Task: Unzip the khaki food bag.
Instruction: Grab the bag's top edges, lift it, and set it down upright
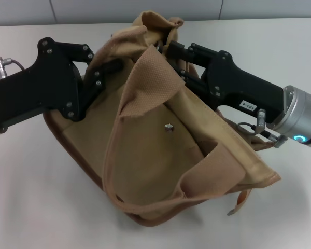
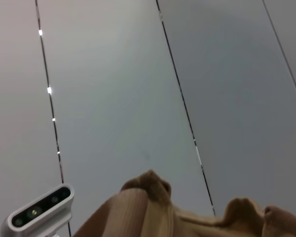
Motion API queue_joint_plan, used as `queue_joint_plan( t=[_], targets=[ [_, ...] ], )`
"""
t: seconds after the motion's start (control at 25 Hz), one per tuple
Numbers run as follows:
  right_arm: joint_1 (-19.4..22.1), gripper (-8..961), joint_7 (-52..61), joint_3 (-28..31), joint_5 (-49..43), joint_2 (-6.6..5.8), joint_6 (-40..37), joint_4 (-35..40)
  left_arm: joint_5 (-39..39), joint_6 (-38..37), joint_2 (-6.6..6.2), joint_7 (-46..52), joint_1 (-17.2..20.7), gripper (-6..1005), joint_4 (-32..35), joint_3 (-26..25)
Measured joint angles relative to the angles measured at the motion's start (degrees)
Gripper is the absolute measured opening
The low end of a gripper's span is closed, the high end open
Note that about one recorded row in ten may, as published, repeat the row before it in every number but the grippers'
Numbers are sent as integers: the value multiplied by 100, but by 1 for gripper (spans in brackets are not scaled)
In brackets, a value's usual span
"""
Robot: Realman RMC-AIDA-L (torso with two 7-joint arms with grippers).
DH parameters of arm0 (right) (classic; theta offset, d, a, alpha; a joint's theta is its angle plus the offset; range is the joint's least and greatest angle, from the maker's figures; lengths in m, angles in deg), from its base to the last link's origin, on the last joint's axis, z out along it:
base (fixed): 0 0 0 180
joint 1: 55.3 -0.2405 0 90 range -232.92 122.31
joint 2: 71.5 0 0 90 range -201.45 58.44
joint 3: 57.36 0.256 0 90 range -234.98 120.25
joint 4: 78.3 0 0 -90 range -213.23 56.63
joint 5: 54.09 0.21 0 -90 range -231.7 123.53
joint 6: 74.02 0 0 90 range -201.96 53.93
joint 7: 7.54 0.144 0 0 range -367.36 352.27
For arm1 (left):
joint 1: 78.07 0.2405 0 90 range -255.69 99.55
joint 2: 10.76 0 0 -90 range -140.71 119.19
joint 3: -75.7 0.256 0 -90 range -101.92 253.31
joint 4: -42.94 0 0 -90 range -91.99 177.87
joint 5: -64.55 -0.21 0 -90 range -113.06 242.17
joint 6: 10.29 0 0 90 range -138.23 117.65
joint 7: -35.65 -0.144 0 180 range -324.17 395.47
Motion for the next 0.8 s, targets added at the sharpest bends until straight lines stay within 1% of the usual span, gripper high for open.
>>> queue_joint_plan(
  t=[0.08, 0.12, 0.16, 0.24, 0.32, 0.36, 0.44, 0.56, 0.64, 0.72, 0.8],
  targets=[
    [82, 496, 12, -7, -75, -6, -87, 122, 21, -6, -1, 1, -5, 90, 11, -1],
    [227, 497, -96, -10, -130, 3, -265, 328, 33, -7, -2, 1, -5, 91, 14, -2],
    [227, 498, -96, -10, -130, 3, -265, 328, 42, -9, -3, 2, -5, 91, 16, -3],
    [368, 500, -370, 9, -126, 11, -472, 462, 47, -10, -8, 2, -5, 92, 19, -4],
    [551, 502, -1092, 176, -85, 15, -601, 494, 82, -9, -11, 2, -5, 93, 21, -4],
    [551, 502, -1092, 176, -85, 15, -601, 494, 82, -9, -11, 2, -5, 93, 21, -4],
    [583, 504, -1465, 332, -50, 20, -536, 418, 91, -10, -13, 2, -9, 94, 22, 14],
    [514, 507, -1830, 475, -17, 21, -413, 165, 102, -12, -13, 2, -29, 95, 23, 81],
    [412, 509, -1792, 511, -16, 21, -355, 54, 107, -9, -13, 2, -49, 96, 22, 127],
    [270, 509, -1450, 480, -15, 20, -374, -28, 107, -1, -9, 1, -59, 96, 9, 148],
    [232, 509, -1256, 467, -20, 16, -406, -39, 107, 7, -8, -12, -63, 97, -2, 161]
  ],
)
